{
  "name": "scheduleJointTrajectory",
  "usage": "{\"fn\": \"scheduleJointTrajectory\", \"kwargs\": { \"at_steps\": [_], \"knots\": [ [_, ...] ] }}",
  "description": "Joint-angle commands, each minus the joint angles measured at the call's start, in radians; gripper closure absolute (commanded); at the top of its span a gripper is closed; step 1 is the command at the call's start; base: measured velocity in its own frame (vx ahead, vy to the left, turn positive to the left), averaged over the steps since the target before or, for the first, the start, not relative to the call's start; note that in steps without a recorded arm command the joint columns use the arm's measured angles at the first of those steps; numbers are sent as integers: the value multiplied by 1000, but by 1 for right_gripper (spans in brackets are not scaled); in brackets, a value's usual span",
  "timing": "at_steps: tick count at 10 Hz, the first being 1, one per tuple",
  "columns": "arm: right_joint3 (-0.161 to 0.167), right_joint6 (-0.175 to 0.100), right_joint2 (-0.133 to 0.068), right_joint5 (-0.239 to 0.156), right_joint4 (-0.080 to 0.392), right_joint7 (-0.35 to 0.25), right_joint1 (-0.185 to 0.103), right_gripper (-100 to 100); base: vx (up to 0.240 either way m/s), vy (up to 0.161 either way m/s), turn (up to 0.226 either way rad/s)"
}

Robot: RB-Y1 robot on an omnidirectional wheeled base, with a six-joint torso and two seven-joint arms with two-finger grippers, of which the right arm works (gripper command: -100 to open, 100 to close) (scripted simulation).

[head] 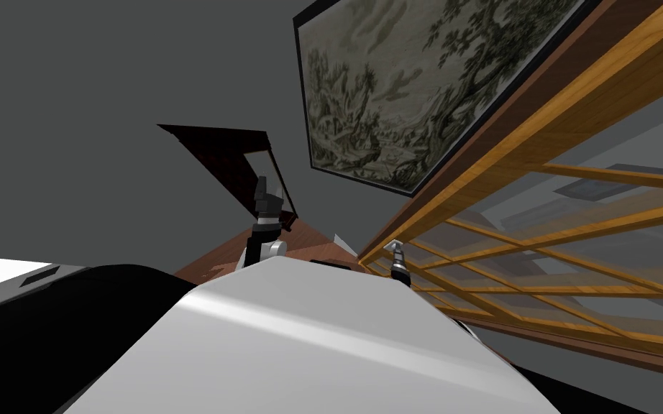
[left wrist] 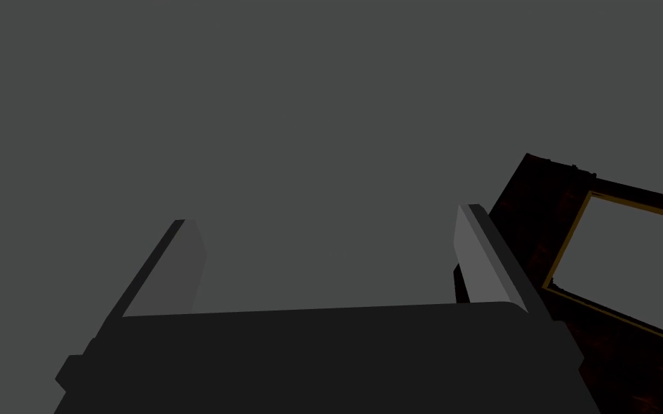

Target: Pull the door open

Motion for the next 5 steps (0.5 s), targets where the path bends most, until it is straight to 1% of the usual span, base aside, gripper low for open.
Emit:
{"fn": "scheduleJointTrajectory", "kwargs": {
  "at_steps": [1, 2, 3, 4, 5],
  "knots": [
    [5, 3, 6, -1, 5, -38, -2, 100, -32, -16, 14],
    [8, 4, 8, -5, 3, -72, -4, 100, -33, -12, 19],
    [8, 4, 8, -5, 3, -79, -4, 100, -27, -9, 11],
    [11, 6, 9, -9, 2, -115, -5, 100, -27, -11, 14],
    [11, 6, 9, -9, 2, -121, -5, 100, -25, -10, 9]
  ]
}}
